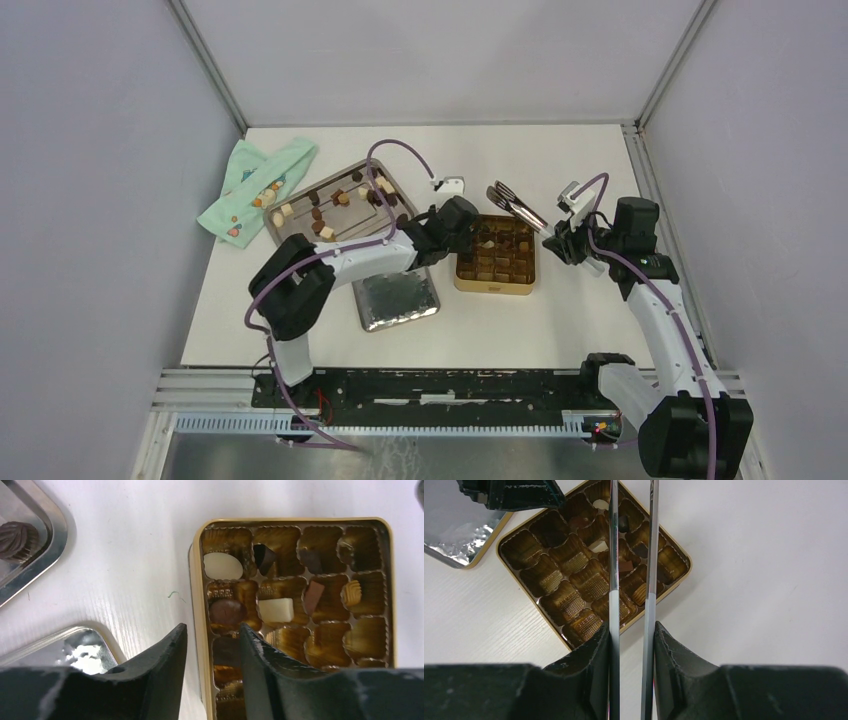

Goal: Pack the chocolate
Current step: Pick up the packing box from the center of the board.

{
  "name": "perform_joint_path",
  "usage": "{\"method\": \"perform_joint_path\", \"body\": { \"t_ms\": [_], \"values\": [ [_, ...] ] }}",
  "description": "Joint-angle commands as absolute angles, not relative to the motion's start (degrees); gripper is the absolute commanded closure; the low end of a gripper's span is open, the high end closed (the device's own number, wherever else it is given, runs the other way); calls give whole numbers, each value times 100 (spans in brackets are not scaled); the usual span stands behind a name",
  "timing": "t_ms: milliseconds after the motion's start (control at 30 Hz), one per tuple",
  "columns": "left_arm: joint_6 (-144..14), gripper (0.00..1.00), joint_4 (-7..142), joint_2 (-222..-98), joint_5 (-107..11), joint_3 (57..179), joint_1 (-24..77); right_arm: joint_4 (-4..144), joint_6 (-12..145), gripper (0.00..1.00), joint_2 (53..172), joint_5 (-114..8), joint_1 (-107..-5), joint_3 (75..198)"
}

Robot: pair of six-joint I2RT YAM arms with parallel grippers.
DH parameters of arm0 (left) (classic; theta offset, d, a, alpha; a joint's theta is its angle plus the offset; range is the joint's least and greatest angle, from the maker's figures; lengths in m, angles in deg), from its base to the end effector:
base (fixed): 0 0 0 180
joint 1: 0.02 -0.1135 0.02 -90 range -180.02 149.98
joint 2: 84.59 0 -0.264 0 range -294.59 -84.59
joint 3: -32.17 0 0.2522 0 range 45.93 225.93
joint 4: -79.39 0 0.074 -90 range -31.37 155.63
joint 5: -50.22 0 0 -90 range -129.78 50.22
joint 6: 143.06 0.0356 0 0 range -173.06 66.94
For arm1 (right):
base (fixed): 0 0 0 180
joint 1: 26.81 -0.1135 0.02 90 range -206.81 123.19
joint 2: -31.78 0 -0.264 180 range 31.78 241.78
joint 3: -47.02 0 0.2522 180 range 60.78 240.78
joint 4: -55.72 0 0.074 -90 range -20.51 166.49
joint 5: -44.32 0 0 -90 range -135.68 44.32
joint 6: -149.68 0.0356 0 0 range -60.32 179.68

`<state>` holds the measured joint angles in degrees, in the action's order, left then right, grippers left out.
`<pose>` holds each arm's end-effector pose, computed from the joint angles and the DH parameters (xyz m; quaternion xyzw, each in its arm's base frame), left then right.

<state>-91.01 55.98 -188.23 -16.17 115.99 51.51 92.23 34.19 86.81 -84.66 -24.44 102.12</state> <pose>0.2583 -0.3021 0.2115 0.0256 0.9017 -0.1401 0.4081 0.2034 0.0140 0.2698 -0.3159 0.7944 0.1868 0.4840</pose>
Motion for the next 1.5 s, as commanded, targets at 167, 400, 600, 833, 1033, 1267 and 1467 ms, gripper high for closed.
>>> {"method": "perform_joint_path", "body": {
  "t_ms": [167,400,600,833,1033,1267,1467],
  "values": [
    [-8696,61,5253,-19516,-1460,12316,5036,8871,3463,100,8673,-8435,-2437,10218],
    [-8537,76,5057,-19885,-1383,12689,4952,8877,3463,100,8683,-8481,-2435,10209],
    [-8419,95,5075,-19987,-1420,12870,4931,8871,3446,100,8703,-8453,-2435,10209],
    [-8184,98,5751,-19385,-1019,12381,4987,8835,3487,100,8637,-8413,-2435,10200],
    [-7626,98,6928,-18472,-538,11465,5226,8781,3550,100,8553,-8108,-2430,10239],
    [-7219,98,7844,-17826,164,10608,5610,8692,3645,99,8358,-7963,-2429,10279],
    [-6781,98,8787,-17537,734,10034,6014,8617,3718,99,8158,-7943,-2430,10271]
  ]
}}
